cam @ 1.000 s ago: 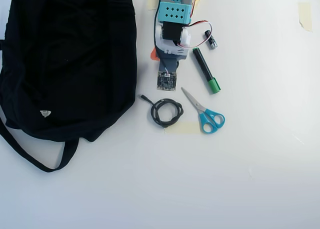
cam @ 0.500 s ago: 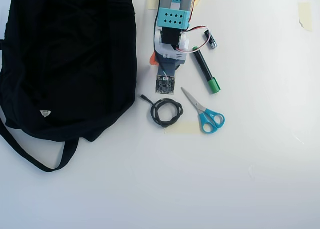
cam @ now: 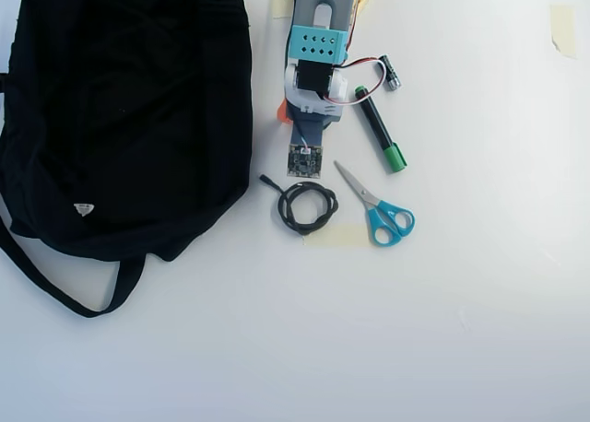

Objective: Put the bike light into the black bag

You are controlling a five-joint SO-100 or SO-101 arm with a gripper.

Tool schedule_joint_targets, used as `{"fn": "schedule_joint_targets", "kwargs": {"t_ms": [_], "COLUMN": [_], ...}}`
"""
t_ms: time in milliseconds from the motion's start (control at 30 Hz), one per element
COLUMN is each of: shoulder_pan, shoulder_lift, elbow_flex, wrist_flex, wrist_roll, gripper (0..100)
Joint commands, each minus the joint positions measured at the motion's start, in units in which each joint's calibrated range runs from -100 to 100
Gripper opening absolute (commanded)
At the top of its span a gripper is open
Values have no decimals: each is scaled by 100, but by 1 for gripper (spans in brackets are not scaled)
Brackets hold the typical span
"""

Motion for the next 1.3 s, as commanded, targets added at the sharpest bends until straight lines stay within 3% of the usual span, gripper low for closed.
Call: {"fn": "schedule_joint_targets", "kwargs": {"t_ms": [0, 200, 400, 1033, 1267], "shoulder_pan": [-57, -50, -57, -177, -244], "shoulder_lift": [79, 87, 87, -46, -54], "elbow_flex": [-58, -31, -13, -822, -1352], "wrist_flex": [-37, -37, -37, 58, 919], "wrist_roll": [28, 33, 33, 28, 28], "gripper": [27, 24, 1, 2, 2]}}
